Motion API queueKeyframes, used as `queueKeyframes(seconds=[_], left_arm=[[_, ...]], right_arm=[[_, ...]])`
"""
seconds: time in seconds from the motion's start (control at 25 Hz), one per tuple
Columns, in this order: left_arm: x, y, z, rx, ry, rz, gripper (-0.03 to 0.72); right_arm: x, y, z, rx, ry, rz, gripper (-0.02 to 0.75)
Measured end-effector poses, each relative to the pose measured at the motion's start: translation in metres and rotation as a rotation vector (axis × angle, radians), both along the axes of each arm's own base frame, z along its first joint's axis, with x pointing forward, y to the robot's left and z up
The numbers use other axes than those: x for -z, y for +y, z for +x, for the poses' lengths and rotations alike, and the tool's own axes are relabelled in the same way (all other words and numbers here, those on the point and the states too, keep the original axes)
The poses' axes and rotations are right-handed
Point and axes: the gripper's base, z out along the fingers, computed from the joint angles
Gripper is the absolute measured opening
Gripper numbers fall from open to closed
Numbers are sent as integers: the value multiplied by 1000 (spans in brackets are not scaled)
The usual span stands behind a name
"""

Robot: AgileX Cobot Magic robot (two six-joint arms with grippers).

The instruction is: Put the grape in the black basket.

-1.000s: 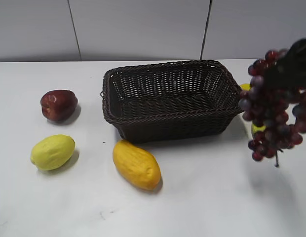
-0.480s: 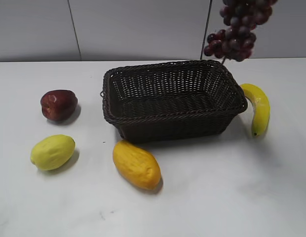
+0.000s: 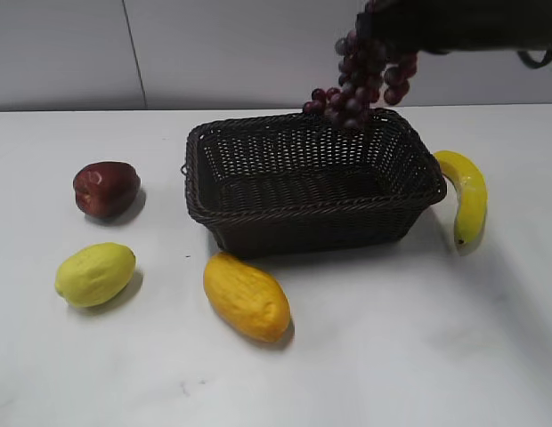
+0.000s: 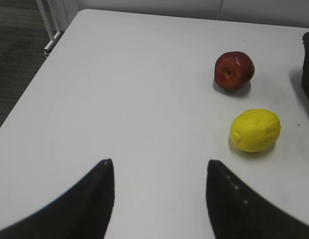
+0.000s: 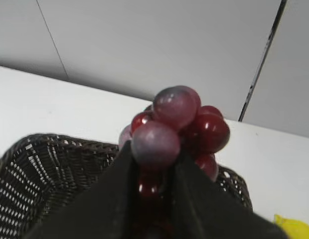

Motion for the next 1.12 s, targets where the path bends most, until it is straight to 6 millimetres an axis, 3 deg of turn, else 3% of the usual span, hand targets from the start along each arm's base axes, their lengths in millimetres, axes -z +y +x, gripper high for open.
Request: queueKeyframes(seconds=[0.12,0.16,0.28,0.36,0.52,0.68,0.92,1.12], left_arm=[[0,0,0,0,0,0,552],[0,0,0,0,0,0,552],[0,0,0,0,0,0,552],[0,0,0,0,0,0,552],[0,0,0,0,0,0,552],[0,0,0,0,0,0,552],[0,0,0,0,0,0,552],[0,0,0,0,0,0,552]], right_arm=[[20,2,4,-4,83,-36,188],[24,3,5,-6,100,-43,245],[28,3,5,-7,126,-54,535],[28,3,4,-11,152,-64,613],[19,4,4,-12,285,-79,634],[-7,-11,13,33,400,-73,633],[-38,-80,28,191,549,-72,603],[-33,-126,21,297,704,-147,581]])
